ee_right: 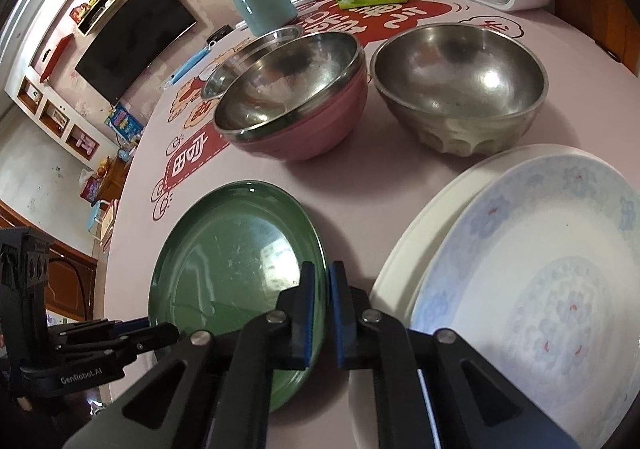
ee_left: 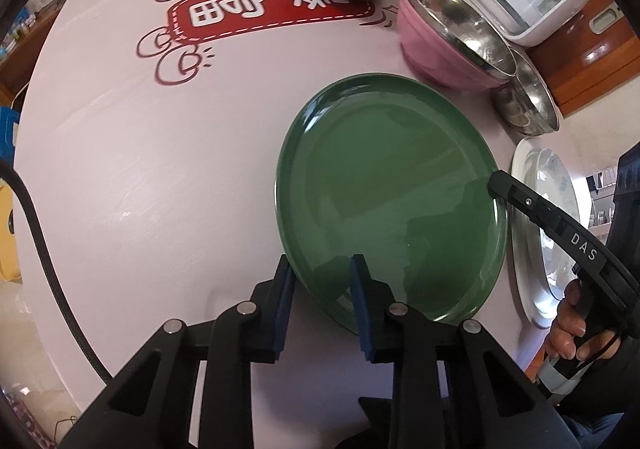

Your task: Organize plates and bowls

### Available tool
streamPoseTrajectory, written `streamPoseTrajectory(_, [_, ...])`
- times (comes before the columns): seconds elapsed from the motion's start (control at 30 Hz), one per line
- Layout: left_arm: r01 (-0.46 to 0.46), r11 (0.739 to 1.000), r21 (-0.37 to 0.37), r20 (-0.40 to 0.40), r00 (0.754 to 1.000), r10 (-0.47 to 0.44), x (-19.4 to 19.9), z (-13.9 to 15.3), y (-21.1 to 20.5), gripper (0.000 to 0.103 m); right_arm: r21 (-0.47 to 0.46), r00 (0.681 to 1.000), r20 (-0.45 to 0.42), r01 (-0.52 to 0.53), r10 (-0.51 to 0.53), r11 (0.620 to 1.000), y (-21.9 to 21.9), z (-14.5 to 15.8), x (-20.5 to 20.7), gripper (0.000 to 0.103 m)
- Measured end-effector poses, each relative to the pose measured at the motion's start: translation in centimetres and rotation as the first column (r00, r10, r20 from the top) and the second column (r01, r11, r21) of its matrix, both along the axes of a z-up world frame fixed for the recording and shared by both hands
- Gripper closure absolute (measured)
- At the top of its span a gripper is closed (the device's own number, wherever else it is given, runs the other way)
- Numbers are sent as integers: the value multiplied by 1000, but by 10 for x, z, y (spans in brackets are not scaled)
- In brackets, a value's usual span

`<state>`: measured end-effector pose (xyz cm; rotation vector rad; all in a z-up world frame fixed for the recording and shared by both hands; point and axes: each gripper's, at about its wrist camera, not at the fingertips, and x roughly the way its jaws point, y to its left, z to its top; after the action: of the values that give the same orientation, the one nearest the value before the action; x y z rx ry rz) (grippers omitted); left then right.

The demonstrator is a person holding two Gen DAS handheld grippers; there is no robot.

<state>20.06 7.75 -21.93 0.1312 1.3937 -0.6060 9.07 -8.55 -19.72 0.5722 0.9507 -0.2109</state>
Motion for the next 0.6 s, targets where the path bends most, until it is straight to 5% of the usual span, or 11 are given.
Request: streamPoseTrajectory(0.6, [-36, 999, -37, 50, 998, 38, -27, 31, 33, 83, 1, 994, 75, -77, 77, 997, 14, 21, -24, 98])
